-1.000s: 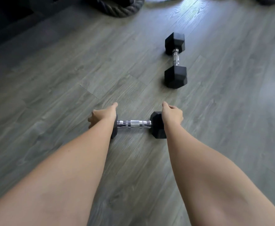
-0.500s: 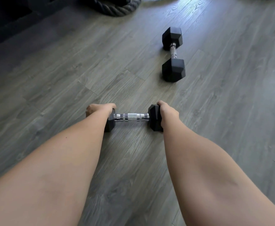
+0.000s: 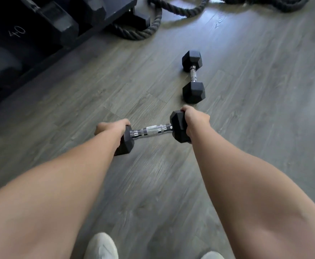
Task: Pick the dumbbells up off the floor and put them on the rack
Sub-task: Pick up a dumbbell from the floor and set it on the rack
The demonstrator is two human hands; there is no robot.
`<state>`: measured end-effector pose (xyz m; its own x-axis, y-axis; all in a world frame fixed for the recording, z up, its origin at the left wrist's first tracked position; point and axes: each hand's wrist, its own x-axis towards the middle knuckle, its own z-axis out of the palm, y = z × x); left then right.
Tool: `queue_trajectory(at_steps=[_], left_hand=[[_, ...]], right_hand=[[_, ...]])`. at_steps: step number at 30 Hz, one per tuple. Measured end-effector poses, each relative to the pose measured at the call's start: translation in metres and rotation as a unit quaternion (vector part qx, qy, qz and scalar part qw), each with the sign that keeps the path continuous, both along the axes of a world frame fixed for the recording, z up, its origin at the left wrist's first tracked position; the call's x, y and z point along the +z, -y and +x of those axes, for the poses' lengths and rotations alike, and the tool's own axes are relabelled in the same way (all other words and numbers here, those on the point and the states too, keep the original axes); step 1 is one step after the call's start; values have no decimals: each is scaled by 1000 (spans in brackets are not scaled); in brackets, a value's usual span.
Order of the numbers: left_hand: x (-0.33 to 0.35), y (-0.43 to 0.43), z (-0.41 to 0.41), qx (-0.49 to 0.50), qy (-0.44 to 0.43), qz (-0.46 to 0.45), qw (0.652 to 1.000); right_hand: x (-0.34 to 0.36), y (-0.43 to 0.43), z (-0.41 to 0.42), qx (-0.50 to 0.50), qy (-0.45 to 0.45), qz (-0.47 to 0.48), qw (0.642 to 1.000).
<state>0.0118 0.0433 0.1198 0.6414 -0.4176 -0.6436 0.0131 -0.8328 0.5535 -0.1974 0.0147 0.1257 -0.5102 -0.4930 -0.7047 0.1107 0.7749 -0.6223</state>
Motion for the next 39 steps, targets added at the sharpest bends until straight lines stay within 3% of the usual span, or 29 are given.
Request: queue_trajectory(at_steps=[4, 10, 14, 21, 28, 39], left_hand=[[132, 1, 11, 34, -18, -47, 998], [377, 8, 50, 58, -48, -72, 995], [530, 33, 94, 62, -48, -105, 991], [723, 82, 180, 93, 20, -180, 979], [809, 159, 255, 77, 79, -228, 967], [778, 313, 368, 42, 204, -167, 964]], right_hand=[[135, 9, 12, 14, -12, -23, 1000], [389, 28, 51, 25, -47, -69, 996], [547, 49, 94, 17, -19, -102, 994], [733, 107, 185, 42, 20, -166, 985], [798, 188, 261, 41, 86, -229, 969], [709, 333, 386, 14, 198, -124, 972]])
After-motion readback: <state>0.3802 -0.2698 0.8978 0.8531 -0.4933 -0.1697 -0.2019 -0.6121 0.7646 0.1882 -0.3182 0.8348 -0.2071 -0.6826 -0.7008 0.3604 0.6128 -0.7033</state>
